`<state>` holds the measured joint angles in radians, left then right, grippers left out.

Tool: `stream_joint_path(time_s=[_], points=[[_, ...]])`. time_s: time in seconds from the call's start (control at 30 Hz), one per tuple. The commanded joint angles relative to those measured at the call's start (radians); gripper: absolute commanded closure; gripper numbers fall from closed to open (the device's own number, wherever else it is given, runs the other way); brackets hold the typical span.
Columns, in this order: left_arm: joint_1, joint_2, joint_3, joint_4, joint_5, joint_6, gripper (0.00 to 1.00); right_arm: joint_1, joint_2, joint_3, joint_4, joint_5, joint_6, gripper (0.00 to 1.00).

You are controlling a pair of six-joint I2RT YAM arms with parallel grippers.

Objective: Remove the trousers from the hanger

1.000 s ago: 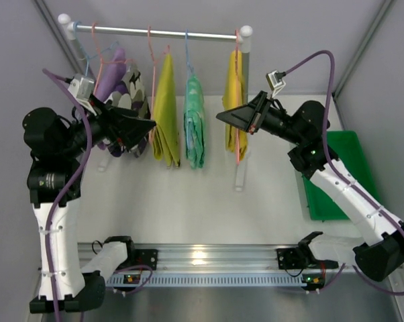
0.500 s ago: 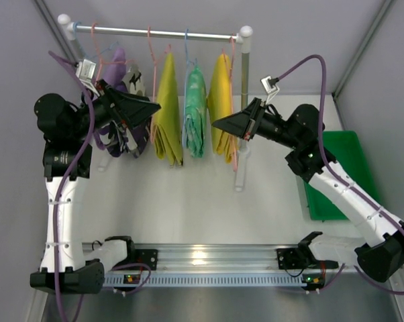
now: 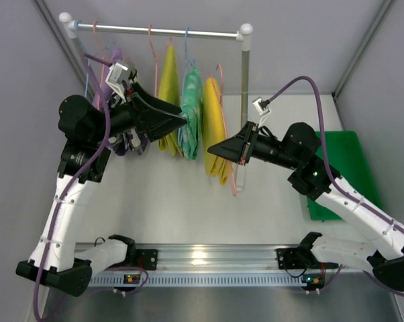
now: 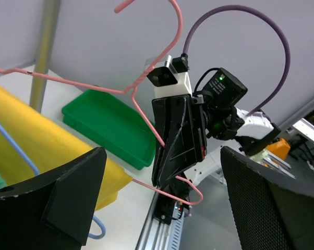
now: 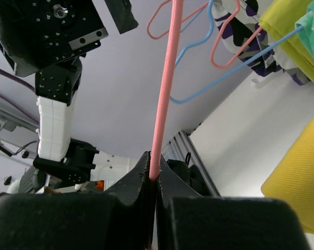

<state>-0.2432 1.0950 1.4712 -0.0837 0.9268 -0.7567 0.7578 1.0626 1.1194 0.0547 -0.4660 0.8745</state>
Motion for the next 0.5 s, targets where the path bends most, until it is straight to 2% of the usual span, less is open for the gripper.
stream_joint_path(time_s=[0.0,0.03,0.13,0.27,0.47], points=[[-0.042,0.031,-0.035,0.051,-0.028,-0.05,0.05,0.047,-0.092,0.03,0.192,0.084,-0.138,1.0],[-0.053,0.042,-0.044,0.097,-0.023,-0.099,0.06,0.048,-0.093,0.026,0.192,0.087,-0.137,1.0],[-0.129,0.084,-0.038,0.128,-0.043,-0.096,0.08,0.054,-0.089,0.02,0.2,0.098,-0.129,1.0],[-0.258,0.169,0.027,0.11,-0.098,-0.064,0.11,0.063,-0.081,0.025,0.211,0.105,-0.121,1.0],[-0.353,0.249,0.087,0.088,-0.187,-0.055,0.21,0.069,-0.075,0.036,0.203,0.113,-0.134,1.0]])
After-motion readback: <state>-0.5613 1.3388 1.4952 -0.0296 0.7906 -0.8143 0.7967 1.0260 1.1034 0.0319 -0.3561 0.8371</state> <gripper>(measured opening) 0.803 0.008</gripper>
